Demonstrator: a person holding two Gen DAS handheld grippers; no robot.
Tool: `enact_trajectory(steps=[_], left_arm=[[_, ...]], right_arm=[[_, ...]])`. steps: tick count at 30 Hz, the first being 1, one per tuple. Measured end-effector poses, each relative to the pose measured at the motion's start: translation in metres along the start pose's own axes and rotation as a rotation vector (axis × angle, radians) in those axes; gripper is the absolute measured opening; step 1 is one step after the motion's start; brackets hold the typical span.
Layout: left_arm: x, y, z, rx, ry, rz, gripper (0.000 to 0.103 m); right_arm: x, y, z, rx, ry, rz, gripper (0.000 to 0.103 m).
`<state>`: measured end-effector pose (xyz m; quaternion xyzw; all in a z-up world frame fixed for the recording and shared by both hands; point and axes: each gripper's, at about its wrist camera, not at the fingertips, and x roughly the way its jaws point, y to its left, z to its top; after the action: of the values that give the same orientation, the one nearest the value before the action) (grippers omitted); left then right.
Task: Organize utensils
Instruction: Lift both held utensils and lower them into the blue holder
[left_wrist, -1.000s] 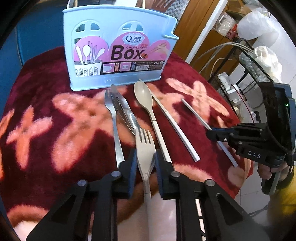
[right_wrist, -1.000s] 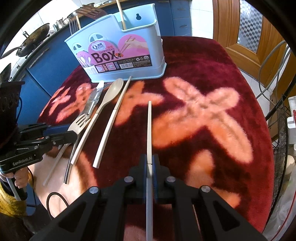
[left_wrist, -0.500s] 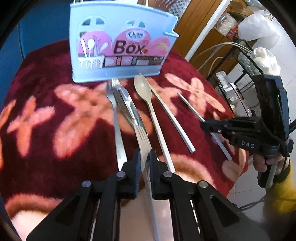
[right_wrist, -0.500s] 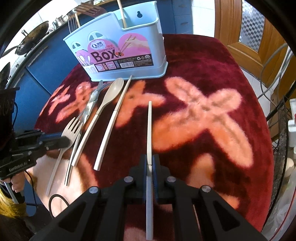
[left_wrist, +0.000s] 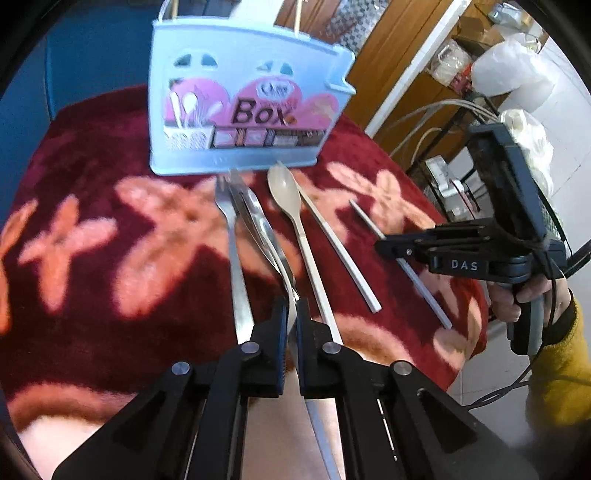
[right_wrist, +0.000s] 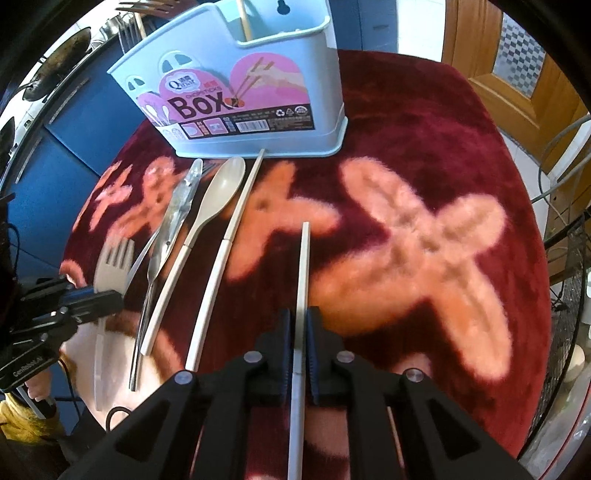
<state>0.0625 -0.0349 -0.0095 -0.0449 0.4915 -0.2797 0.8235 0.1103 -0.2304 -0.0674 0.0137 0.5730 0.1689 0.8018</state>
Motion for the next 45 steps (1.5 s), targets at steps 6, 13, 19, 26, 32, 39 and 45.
enact_trajectory(steps=[6,13,19,26,32,39,45], left_arm=[[-0.02,0.003,0.008,0.002,-0.087,0.049,0.002],[-0.042,0.013,0.032,-0.024,-0.207,0.084,0.002],[-0.057,0.012,0.058,-0.031,-0.317,0.105,0.002],[-0.077,0.008,0.089,-0.008,-0.436,0.162,0.002],[-0.091,0.007,0.12,0.022,-0.548,0.229,0.002],[-0.098,-0.002,0.158,0.079,-0.667,0.314,0.002],[-0.098,-0.003,0.187,0.106,-0.745,0.334,0.002]], right_arm=[[-0.004,0.003,-0.002,-0.011,-0.031,0.001,0.007],[-0.042,0.007,-0.001,0.009,-0.245,0.052,0.007],[-0.079,0.011,0.012,0.012,-0.469,0.08,0.007],[-0.1,0.013,0.034,0.027,-0.624,0.102,0.007],[-0.108,0.012,0.056,0.042,-0.699,0.11,0.007],[-0.119,0.009,0.091,0.04,-0.784,0.107,0.007],[-0.123,0.009,0.117,0.041,-0.866,0.103,0.007]])
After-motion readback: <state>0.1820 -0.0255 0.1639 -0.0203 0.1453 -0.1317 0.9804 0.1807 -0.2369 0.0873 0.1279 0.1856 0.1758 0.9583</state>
